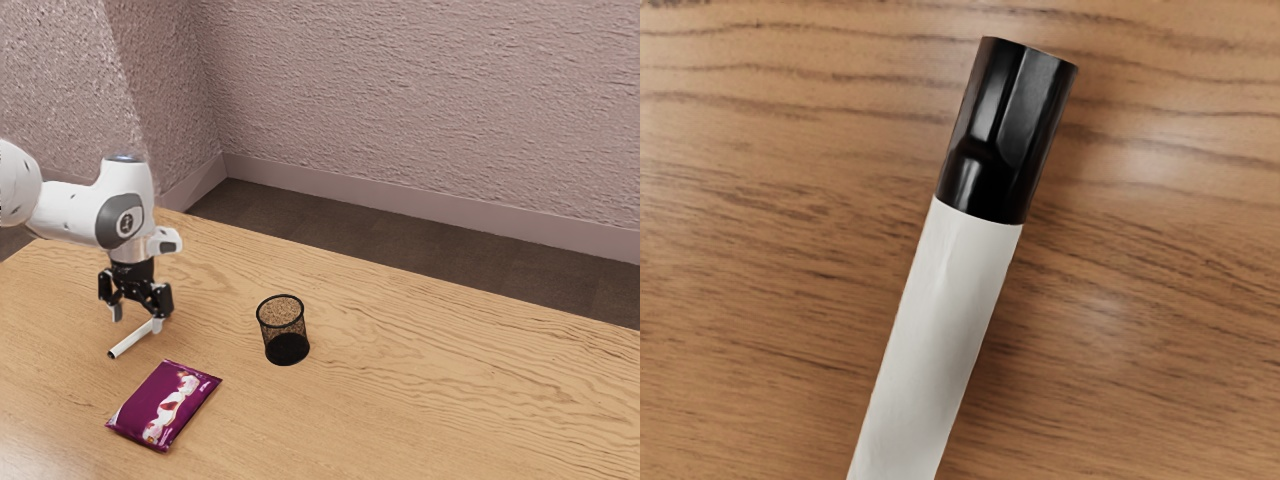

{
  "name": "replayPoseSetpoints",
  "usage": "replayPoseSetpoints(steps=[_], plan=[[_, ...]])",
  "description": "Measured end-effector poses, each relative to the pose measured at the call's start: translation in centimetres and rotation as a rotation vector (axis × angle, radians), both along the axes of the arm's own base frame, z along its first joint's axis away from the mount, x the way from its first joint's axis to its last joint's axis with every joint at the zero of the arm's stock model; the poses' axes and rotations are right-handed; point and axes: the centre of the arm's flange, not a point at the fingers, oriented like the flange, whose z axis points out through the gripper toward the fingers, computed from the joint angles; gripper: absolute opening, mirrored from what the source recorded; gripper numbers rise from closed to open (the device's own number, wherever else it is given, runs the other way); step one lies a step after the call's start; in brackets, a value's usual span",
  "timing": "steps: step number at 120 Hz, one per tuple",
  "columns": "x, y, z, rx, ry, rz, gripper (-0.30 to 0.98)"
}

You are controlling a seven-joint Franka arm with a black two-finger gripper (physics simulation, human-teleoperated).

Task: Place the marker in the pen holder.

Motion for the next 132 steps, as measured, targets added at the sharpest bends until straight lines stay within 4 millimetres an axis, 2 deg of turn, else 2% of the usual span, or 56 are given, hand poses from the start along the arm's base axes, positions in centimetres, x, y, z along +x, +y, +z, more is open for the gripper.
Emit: replayPoseSetpoints(steps=[22, 47, 73, 82, 102, 132], plan=[[0.5, 1.2, -1.8, -0.005, -0.015, -0.037, 0.67], [2.4, 2.0, -2.4, -0.004, -0.041, -0.087, 0.67], [2.8, 2.0, -2.7, -0.012, -0.045, -0.125, 0.66], [2.8, 2.0, -2.6, -0.013, -0.047, -0.135, 0.57], [2.9, 1.9, -2.3, -0.016, -0.051, -0.153, 0.28], [2.9, 1.7, -2.4, -0.027, -0.054, -0.162, 0.05]])
